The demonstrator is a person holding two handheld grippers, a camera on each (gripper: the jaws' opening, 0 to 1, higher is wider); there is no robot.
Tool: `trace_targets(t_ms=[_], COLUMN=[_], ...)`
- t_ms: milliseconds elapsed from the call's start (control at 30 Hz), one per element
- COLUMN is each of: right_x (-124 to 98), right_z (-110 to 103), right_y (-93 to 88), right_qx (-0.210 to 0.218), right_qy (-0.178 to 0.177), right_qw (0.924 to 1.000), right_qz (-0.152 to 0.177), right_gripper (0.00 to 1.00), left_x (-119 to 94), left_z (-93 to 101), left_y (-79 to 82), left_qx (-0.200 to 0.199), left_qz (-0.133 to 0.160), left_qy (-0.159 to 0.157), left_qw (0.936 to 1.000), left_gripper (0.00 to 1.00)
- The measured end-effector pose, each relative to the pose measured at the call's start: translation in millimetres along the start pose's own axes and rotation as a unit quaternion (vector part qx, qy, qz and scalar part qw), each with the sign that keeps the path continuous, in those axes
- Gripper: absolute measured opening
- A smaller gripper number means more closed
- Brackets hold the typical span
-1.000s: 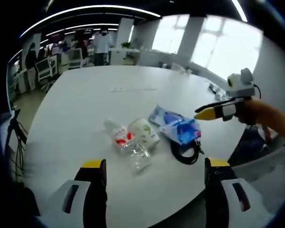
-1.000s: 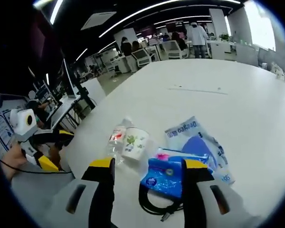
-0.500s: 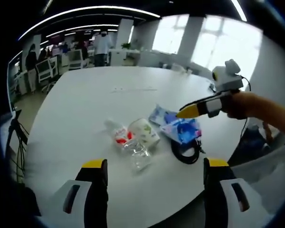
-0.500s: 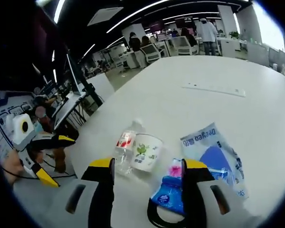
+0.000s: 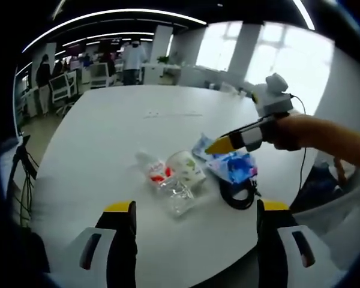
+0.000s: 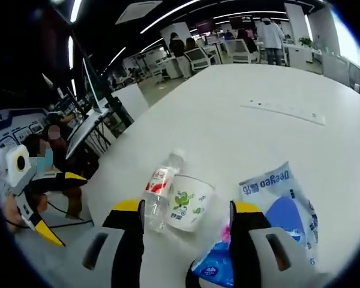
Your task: Arrange the tabletop items into an orderly group along one side of the table until the central work area is clear of visible clutter.
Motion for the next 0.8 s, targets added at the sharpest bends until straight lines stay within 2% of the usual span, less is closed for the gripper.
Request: trace_targets(t_ms=[167, 333, 367, 400, 500, 567, 667, 800], right_x=[12.2, 28.2, 30.6, 34.2, 42.1, 47.1, 52.6, 59.0], right_z=[5.7, 10.5, 10.8, 11.4, 10.7, 11.8, 14.1, 15.5], right_y=[1.6, -2.6, -2.5, -2.0, -1.8, -4.3, -4.1, -5.3], right_qx=[0.009, 0.007, 0.006, 0.009, 0.016, 0.011, 0.013, 0.019], right_qy=[-0.004, -0.009, -0.009, -0.008, -0.004, -0.008, -0.013, -0.015], right_qw=[0.9999, 0.9993, 0.9993, 0.9992, 0.999, 0.9985, 0.9983, 0.9979], right_qz=[-0.009, -0.034, -0.036, -0.039, -0.042, -0.052, -0.056, -0.061], right_gripper=[0.54, 0.54, 0.54, 0.54, 0.55, 0.55, 0.55, 0.55], left_x=[0.5, 2.7, 3.1, 3.0, 6.5, 10.8, 11.5, 10.9], left_z=[-1.4, -0.3, -0.4, -0.3, 5.3, 11.0, 14.6, 10.2], left_y=[-2.5, -6.1, -6.8, -10.1, -15.6, -15.3, -14.6, -16.7], left_qx=[0.001, -0.002, 0.002, 0.031, 0.06, 0.054, 0.066, 0.066], left_qz=[-0.006, -0.011, -0.013, -0.028, -0.049, -0.045, -0.046, -0.053], left_qy=[0.003, 0.0, 0.002, 0.008, 0.002, -0.012, -0.018, -0.017], left_qw=[1.0, 0.9999, 0.9999, 0.9991, 0.997, 0.9974, 0.9965, 0.9962], left_gripper=[0.78, 0.78, 0.78, 0.78, 0.78, 0.79, 0.79, 0.79])
Point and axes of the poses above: the point that each gripper's makers call its tool centre point, and the gripper's own axes: x roughly forward along the fingers, z roughly to its right, y roughly out of its top, the point moved 2 cm from there along -x, roughly backward along the fingers, and after that the axes turned 13 degrees about x, right-handed, at the moved point
